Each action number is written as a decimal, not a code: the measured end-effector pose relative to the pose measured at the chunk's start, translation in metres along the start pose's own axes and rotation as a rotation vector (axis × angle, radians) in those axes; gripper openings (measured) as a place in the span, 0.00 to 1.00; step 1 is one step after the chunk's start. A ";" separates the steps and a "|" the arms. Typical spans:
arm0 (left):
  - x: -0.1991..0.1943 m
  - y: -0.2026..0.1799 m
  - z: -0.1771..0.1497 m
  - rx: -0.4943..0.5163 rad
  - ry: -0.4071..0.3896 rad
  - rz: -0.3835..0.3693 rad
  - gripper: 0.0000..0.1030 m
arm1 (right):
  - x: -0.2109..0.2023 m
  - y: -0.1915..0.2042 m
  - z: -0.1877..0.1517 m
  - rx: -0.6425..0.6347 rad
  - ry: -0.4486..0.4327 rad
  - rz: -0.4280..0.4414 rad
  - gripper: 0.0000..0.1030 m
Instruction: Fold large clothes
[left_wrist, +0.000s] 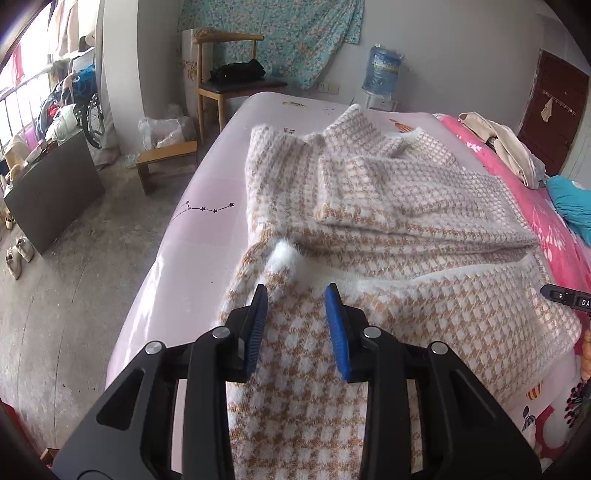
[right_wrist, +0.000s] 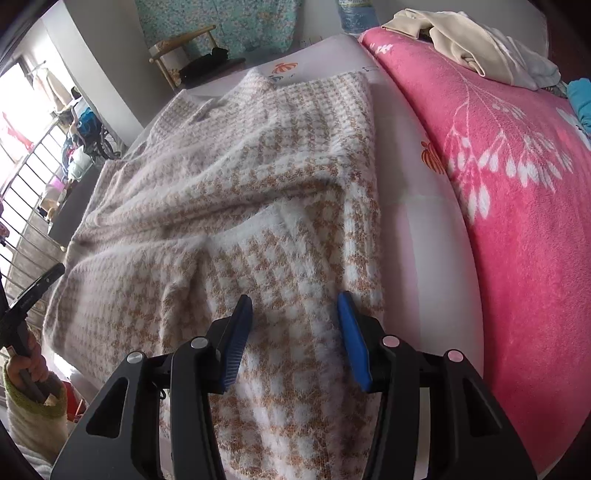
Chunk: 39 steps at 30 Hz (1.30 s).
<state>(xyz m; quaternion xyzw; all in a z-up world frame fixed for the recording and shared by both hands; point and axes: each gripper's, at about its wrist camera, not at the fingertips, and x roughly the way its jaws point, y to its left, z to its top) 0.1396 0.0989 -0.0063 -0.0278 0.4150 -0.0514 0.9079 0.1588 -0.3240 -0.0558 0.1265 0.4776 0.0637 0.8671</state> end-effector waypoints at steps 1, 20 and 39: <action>0.004 0.000 0.001 0.002 0.014 0.016 0.33 | 0.002 -0.001 0.000 -0.001 -0.001 0.004 0.46; 0.002 -0.002 0.031 0.021 -0.074 0.068 0.06 | -0.058 0.005 0.021 -0.046 -0.266 -0.075 0.07; -0.008 -0.015 0.013 0.068 -0.085 0.098 0.51 | -0.059 0.001 0.009 -0.032 -0.278 -0.043 0.34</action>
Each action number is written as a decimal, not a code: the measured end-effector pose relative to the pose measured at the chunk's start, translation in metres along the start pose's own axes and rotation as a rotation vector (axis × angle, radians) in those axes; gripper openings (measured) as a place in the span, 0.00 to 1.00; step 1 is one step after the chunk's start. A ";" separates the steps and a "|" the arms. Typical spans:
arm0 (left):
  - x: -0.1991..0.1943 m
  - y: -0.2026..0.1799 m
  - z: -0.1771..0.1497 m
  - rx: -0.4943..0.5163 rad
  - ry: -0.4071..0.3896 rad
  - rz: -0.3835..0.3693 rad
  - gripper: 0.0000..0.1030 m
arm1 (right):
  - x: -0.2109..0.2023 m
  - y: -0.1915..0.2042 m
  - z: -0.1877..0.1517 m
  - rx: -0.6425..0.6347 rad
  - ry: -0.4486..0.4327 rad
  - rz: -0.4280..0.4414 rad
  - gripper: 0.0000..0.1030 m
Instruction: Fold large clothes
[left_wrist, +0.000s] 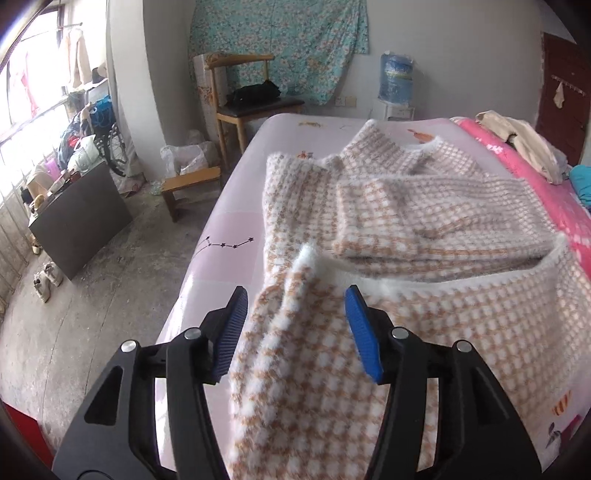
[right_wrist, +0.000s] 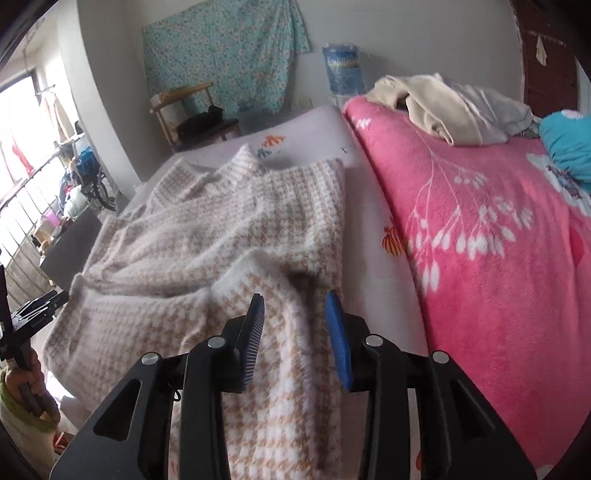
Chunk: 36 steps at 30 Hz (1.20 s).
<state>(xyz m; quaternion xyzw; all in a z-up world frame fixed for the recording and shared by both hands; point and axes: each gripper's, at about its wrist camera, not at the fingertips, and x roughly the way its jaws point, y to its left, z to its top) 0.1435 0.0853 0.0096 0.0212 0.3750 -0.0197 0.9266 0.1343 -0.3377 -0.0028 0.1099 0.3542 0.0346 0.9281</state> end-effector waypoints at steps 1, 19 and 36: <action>-0.012 -0.004 -0.003 0.008 -0.010 -0.045 0.51 | -0.011 0.007 -0.003 -0.025 -0.006 0.026 0.34; -0.039 -0.093 -0.071 0.200 0.086 -0.394 0.53 | 0.000 0.124 -0.094 -0.431 0.182 0.083 0.31; 0.002 -0.101 -0.051 0.171 0.083 -0.335 0.56 | 0.034 0.153 -0.076 -0.307 0.141 0.212 0.25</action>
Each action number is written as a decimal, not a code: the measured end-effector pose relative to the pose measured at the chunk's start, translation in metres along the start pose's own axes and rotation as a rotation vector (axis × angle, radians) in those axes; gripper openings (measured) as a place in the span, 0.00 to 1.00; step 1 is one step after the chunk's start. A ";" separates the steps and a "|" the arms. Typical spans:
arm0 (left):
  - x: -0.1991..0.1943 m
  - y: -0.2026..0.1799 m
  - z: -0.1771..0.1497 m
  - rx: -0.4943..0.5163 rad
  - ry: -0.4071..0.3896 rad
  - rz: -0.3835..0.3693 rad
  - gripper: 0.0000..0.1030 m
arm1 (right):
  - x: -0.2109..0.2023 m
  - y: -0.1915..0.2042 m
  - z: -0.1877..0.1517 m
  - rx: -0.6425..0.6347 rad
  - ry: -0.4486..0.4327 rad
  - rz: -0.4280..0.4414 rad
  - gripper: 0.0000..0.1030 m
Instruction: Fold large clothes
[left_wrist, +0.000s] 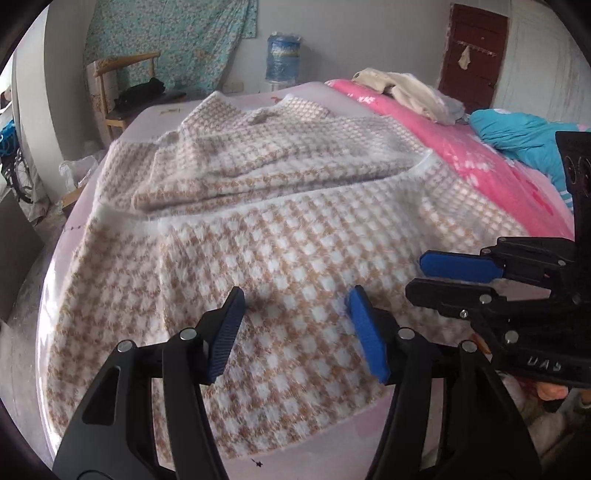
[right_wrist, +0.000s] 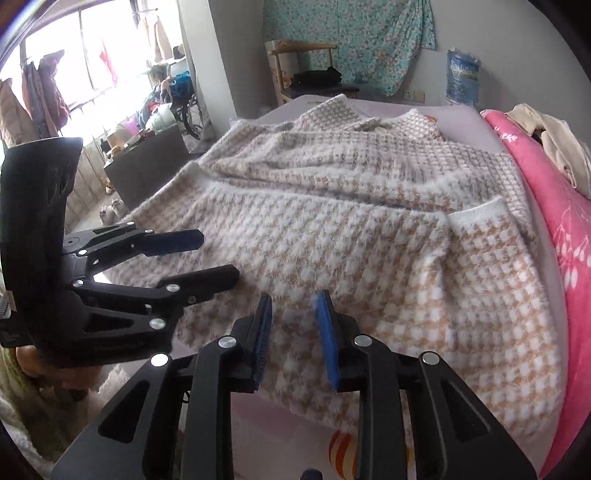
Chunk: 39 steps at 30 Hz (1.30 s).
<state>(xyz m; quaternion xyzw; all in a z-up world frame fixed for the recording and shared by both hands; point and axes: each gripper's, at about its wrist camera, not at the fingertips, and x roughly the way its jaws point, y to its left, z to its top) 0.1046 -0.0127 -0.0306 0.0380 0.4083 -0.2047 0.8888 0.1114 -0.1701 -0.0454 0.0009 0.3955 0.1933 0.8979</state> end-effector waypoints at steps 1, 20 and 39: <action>0.006 0.003 -0.001 -0.021 0.011 -0.006 0.56 | 0.014 -0.001 -0.001 0.002 0.028 -0.014 0.25; -0.014 0.093 -0.009 -0.237 -0.035 0.048 0.56 | 0.023 -0.051 0.026 0.204 0.031 -0.049 0.29; -0.040 0.115 -0.013 -0.290 -0.035 0.079 0.63 | -0.047 -0.104 -0.006 0.327 0.017 -0.239 0.45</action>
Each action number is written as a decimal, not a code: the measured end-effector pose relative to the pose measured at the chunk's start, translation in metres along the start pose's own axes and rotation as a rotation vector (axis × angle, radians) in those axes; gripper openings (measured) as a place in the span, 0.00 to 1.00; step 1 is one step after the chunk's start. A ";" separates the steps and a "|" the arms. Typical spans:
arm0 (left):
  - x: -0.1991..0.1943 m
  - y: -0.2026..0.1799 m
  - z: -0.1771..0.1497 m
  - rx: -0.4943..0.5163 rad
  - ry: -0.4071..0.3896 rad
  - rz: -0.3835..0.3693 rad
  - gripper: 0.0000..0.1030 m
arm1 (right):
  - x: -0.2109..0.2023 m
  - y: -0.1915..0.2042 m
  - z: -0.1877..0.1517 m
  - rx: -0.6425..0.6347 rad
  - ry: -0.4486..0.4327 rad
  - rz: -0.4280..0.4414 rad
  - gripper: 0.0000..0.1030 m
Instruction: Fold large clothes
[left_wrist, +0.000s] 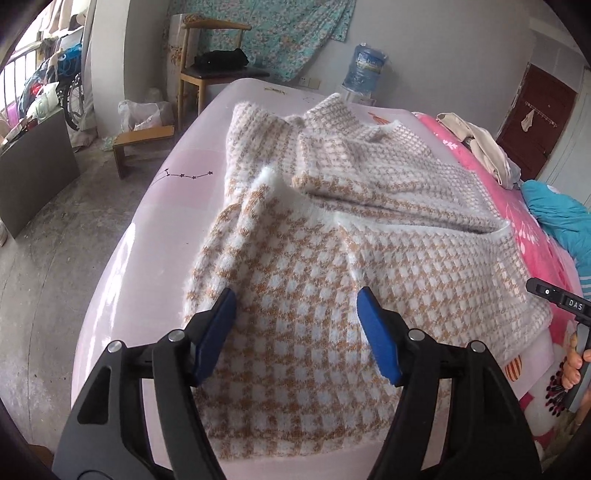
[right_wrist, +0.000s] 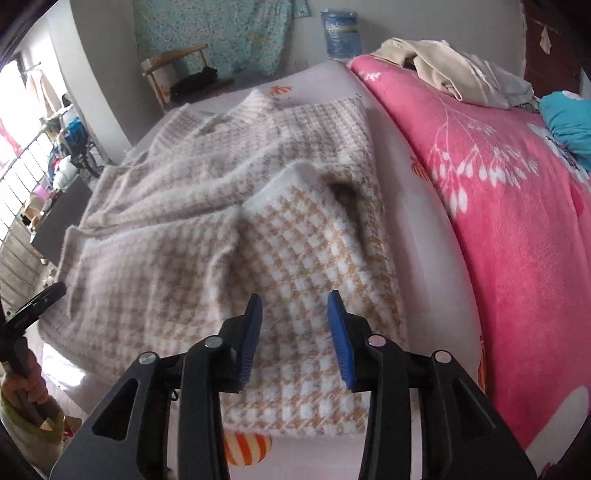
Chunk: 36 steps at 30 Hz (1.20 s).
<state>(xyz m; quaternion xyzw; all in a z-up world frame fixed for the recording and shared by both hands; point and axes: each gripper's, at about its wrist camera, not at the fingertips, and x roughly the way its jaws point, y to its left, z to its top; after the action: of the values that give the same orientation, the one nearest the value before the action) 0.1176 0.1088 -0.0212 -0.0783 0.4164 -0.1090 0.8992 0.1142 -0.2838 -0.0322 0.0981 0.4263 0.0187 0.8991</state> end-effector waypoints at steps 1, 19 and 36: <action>-0.003 -0.001 0.000 0.001 -0.004 -0.002 0.63 | -0.008 0.005 -0.002 -0.033 -0.015 0.012 0.51; 0.016 -0.111 -0.006 0.314 0.035 0.084 0.76 | -0.023 0.050 -0.034 -0.246 -0.031 -0.014 0.73; 0.036 -0.106 -0.011 0.253 0.094 0.148 0.92 | 0.025 0.054 -0.046 -0.219 0.069 -0.020 0.92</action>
<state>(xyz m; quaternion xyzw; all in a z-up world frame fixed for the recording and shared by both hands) 0.1177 -0.0029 -0.0301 0.0719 0.4454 -0.0975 0.8871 0.0974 -0.2211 -0.0687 -0.0058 0.4534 0.0596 0.8893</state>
